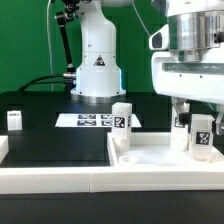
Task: Assemble square table
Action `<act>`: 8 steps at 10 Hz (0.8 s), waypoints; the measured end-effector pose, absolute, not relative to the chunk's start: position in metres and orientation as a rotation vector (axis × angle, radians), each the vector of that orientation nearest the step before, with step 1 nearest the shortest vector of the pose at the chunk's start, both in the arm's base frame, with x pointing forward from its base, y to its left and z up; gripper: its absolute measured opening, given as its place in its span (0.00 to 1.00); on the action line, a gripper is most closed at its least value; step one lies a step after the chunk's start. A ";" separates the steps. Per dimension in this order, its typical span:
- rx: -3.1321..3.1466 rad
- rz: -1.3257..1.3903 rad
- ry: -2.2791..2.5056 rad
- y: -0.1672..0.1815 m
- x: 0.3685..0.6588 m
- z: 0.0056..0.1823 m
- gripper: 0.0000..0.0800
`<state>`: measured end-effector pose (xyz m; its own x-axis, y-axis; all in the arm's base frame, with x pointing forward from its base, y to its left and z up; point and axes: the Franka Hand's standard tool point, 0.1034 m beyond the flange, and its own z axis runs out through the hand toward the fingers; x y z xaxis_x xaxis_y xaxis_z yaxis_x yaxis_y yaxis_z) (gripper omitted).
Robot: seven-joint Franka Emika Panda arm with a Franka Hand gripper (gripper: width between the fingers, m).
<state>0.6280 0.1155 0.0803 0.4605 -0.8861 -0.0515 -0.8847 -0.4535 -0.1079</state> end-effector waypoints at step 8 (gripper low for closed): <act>-2.931 -0.067 0.871 0.117 0.627 0.079 0.81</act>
Offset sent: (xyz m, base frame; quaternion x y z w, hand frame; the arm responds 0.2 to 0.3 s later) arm 0.0016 0.0073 -0.0024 0.0044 0.0068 -0.1344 0.9909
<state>0.6275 0.1174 0.0791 0.8372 -0.5466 0.0182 -0.5430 -0.8347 -0.0919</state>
